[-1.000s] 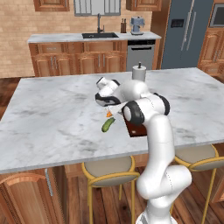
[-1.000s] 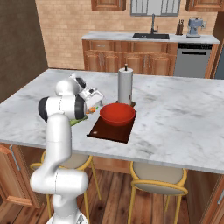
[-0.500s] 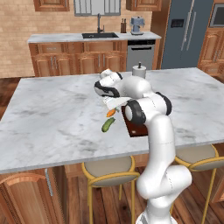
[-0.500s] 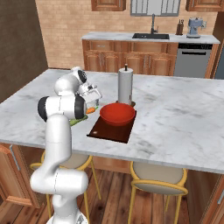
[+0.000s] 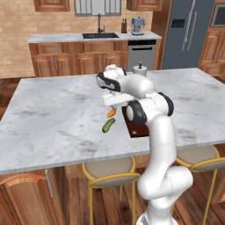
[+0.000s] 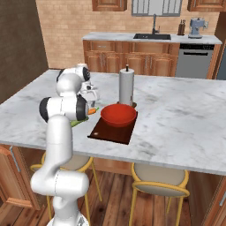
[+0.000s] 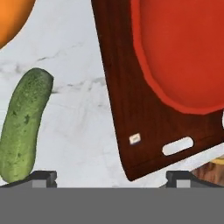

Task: Place the two vegetables and bowl onto the tray for setting up a vegetable dip station.

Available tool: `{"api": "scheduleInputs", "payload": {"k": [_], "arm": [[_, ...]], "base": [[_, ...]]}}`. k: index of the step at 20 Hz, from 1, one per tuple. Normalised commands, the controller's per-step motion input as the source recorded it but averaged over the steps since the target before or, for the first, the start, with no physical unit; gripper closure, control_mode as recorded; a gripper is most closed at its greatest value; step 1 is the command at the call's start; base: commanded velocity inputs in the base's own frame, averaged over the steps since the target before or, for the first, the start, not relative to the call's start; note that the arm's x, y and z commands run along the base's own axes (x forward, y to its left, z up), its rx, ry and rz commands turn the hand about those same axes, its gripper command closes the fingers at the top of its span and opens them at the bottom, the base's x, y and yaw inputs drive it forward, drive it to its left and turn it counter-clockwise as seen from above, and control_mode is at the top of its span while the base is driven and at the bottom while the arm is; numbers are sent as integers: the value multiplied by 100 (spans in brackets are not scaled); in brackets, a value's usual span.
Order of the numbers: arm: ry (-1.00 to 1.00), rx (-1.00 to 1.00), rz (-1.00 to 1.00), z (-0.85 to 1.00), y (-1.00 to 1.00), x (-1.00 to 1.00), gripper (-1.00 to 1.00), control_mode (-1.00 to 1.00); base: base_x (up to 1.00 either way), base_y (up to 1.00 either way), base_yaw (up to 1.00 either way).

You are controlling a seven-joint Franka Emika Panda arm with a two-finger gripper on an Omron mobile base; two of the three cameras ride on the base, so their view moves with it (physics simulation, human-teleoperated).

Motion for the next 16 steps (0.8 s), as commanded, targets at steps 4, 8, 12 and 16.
{"api": "scheduleInputs", "payload": {"k": [4, 8, 12, 16], "arm": [[0, 4, -36, 2, 28, 0, -100, -100], [0, 1, -31, 0, 23, 0, -100, -100], [-3, 0, -19, -2, 13, 0, -100, -100], [-6, -1, -12, -4, 9, 4, -100, -100]], "base": [[0, 0, 0], [0, 0, 0], [0, 0, 0], [0, 0, 0]]}}
